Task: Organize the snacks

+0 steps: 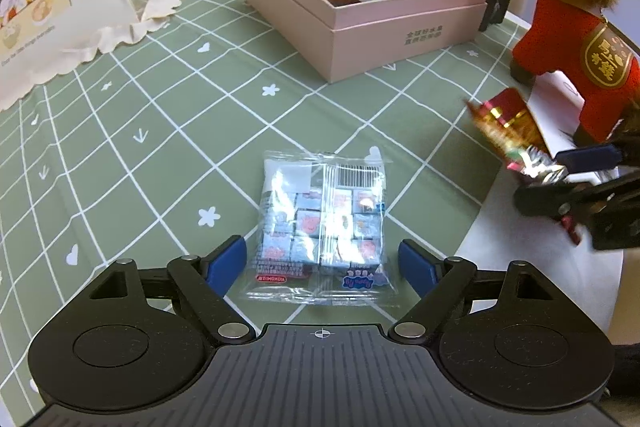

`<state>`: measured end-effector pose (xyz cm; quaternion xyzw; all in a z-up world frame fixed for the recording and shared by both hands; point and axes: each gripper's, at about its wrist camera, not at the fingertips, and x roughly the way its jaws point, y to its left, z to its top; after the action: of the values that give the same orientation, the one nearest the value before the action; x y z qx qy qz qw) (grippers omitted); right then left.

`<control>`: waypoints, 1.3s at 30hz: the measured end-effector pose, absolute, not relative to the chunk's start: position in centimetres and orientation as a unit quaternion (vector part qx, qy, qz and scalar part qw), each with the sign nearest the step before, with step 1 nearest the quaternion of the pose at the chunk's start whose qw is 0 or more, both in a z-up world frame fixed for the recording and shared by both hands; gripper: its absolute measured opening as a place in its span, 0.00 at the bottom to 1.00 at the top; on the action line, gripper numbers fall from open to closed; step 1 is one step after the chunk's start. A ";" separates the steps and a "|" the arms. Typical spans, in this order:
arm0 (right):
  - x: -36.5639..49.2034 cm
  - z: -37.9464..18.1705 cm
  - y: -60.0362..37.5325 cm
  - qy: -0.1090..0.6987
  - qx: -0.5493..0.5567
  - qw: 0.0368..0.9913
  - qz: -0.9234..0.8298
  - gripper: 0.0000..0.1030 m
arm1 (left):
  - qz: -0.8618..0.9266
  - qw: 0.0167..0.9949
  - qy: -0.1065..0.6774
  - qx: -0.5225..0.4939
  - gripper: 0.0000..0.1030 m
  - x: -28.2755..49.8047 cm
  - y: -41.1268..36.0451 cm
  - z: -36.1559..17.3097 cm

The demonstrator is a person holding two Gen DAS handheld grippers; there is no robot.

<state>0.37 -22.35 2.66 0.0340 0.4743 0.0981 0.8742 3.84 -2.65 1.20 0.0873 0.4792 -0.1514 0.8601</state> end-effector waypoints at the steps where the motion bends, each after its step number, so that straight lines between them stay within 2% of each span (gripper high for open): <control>1: 0.3 3.1 -22.3 0.471 0.032 0.876 0.099 0.46 | -0.149 0.860 0.480 0.088 0.84 3.9 -2.7 1.2; 2: 0.2 3.5 -22.2 0.466 0.027 0.879 0.098 0.45 | -0.146 0.860 0.481 0.088 0.83 4.0 -2.8 1.2; 4: 0.0 4.5 -22.2 0.457 0.027 0.883 0.103 0.39 | -0.140 0.861 0.481 0.083 0.70 4.0 -2.6 1.6; 7: -0.1 5.3 -22.4 0.448 0.028 0.888 0.104 0.37 | -0.149 0.859 0.488 0.047 0.66 4.4 -1.8 2.0; 11: -0.1 5.7 -22.7 0.444 0.031 0.890 0.102 0.34 | -0.156 0.857 0.489 0.042 0.64 4.3 -1.8 2.3; 16: -0.5 7.0 -22.6 0.424 0.028 0.898 0.111 0.10 | -0.167 0.861 0.479 0.039 0.63 4.3 -2.1 3.2; 21: -0.5 6.5 -22.7 0.428 0.010 0.899 0.093 0.10 | -0.174 0.865 0.470 0.023 0.63 4.7 -1.9 4.3; 23: -0.4 5.8 -23.2 0.437 0.013 0.895 0.081 0.20 | -0.183 0.861 0.475 0.005 0.63 4.8 -1.8 4.4; 24: -0.5 5.3 -23.5 0.441 0.017 0.894 0.074 0.40 | -0.193 0.856 0.479 -0.007 0.63 4.9 -1.7 4.4; 25: -0.5 4.8 -23.9 0.444 0.025 0.893 0.067 0.67 | -0.201 0.852 0.483 -0.017 0.63 4.9 -1.8 4.3; 26: -0.5 4.3 -24.3 0.446 0.037 0.892 0.060 0.76 | -0.205 0.850 0.485 -0.018 0.63 5.0 -2.0 4.2; 32: 1.0 1.3 -25.6 0.490 0.121 0.863 0.019 0.78 | -0.187 0.850 0.492 -0.015 0.63 5.3 -1.9 3.5; 34: 1.5 0.9 -25.7 0.492 0.158 0.856 0.014 0.86 | -0.181 0.850 0.495 -0.017 0.63 5.3 -1.5 3.3; 35: 1.7 0.8 -25.5 0.492 0.167 0.854 0.012 0.86 | -0.179 0.849 0.497 -0.018 0.63 5.3 -1.4 3.3; 37: 2.1 0.4 -24.6 0.492 0.150 0.858 0.020 0.97 | -0.174 0.848 0.500 -0.025 0.63 5.2 -1.0 3.1; 39: 2.4 0.1 -23.2 0.492 0.100 0.865 0.023 1.00 | -0.171 0.845 0.505 -0.030 0.63 5.2 -0.8 3.0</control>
<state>2.41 -23.17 0.07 0.1002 0.4918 0.0228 0.8646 5.17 -0.79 2.96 -0.0302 0.5049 -0.1712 0.8455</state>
